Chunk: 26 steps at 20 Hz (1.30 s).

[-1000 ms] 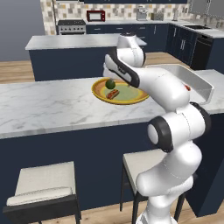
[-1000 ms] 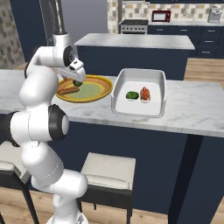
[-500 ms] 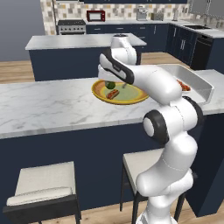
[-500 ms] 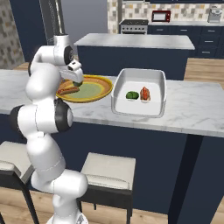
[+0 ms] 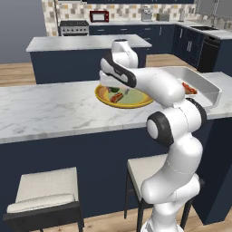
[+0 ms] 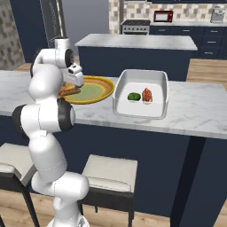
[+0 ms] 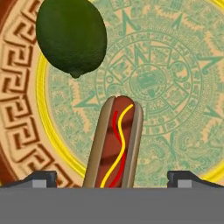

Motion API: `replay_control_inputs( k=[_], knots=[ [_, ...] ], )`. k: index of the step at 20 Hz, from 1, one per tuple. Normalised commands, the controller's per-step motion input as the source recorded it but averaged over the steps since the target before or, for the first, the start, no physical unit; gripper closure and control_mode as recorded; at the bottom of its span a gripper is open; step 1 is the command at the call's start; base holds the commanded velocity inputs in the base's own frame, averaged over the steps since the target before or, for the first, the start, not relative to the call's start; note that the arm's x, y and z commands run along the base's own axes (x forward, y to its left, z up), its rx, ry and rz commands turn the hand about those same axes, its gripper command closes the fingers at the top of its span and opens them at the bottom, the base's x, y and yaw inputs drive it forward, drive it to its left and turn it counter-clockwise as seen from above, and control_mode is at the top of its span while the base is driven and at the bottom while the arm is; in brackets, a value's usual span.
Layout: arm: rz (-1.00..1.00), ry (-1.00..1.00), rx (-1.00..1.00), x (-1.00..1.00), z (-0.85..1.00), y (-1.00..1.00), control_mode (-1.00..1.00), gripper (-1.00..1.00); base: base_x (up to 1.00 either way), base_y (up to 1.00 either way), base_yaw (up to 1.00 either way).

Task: Place one cooked food and one vegetable from the large plate to each tupperware container.

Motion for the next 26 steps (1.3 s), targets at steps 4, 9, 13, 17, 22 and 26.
replay_control_inputs(
  k=[4, 9, 13, 17, 22, 26],
  knots=[
    [0.0, 0.0, 0.0, 0.0, -0.22, 0.05, -1.0, -1.0, 0.0, 0.0, 0.0],
    [0.0, 0.0, 0.0, 0.0, -0.23, 0.0, -1.0, -1.0, 0.0, 0.0, 0.0],
    [0.0, 0.0, 0.0, 0.0, -0.12, 0.0, -1.0, -1.0, 0.0, 0.0, 0.0],
    [0.0, 0.0, 0.0, 0.0, -0.04, 0.01, -1.0, -1.0, 0.0, 0.0, 0.0],
    [0.0, 0.0, 0.0, 0.0, -0.02, 0.0, -1.0, 1.0, 0.0, 0.0, 0.0],
    [0.0, 0.0, 0.0, 0.0, -0.01, 0.0, -1.0, 1.0, 0.0, 0.0, 0.0]
  ],
)
